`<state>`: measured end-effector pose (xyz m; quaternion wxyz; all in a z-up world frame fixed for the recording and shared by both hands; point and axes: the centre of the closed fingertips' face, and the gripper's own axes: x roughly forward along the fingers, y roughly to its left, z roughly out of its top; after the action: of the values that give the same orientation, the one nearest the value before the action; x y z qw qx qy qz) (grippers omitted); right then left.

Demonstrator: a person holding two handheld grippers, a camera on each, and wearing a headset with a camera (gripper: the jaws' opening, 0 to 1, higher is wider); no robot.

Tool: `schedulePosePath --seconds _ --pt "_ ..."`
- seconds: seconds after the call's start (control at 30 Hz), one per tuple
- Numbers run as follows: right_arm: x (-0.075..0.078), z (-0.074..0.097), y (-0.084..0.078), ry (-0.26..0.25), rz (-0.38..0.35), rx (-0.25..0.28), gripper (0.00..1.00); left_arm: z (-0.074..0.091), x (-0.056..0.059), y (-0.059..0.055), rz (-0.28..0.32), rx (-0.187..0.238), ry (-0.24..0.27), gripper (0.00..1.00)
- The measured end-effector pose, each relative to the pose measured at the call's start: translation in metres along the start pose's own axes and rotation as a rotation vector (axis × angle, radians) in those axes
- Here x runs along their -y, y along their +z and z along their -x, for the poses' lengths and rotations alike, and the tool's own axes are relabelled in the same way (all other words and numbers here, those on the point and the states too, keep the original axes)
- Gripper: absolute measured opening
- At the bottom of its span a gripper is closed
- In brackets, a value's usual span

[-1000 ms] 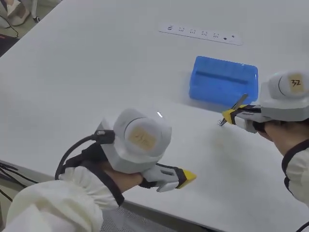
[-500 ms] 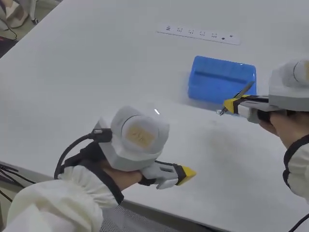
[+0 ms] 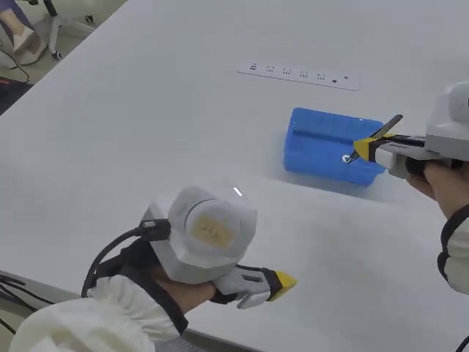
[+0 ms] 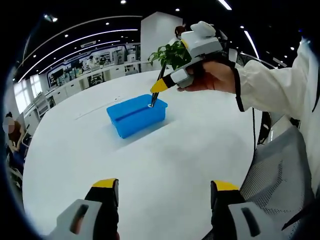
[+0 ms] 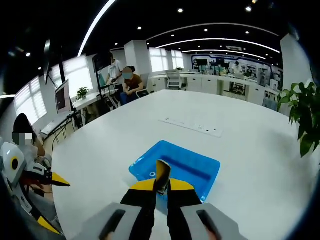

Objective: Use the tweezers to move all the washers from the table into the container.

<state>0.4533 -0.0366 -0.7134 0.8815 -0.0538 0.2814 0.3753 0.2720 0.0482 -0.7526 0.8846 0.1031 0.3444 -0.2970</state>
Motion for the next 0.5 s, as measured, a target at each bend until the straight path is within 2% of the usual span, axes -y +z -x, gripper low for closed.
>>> schedulePosePath --seconds 0.2,0.4,0.5 --pt "0.02 -0.016 -0.011 -0.041 -0.03 -0.034 0.04 0.004 -0.008 0.007 -0.002 0.017 0.019 0.76" --pt "0.024 -0.026 -0.025 -0.06 -0.018 -0.086 0.04 0.006 -0.008 0.008 0.026 0.037 0.022 0.75" --pt "0.025 -0.032 -0.033 -0.067 0.014 -0.125 0.04 0.006 -0.007 0.008 0.031 0.038 0.022 0.75"
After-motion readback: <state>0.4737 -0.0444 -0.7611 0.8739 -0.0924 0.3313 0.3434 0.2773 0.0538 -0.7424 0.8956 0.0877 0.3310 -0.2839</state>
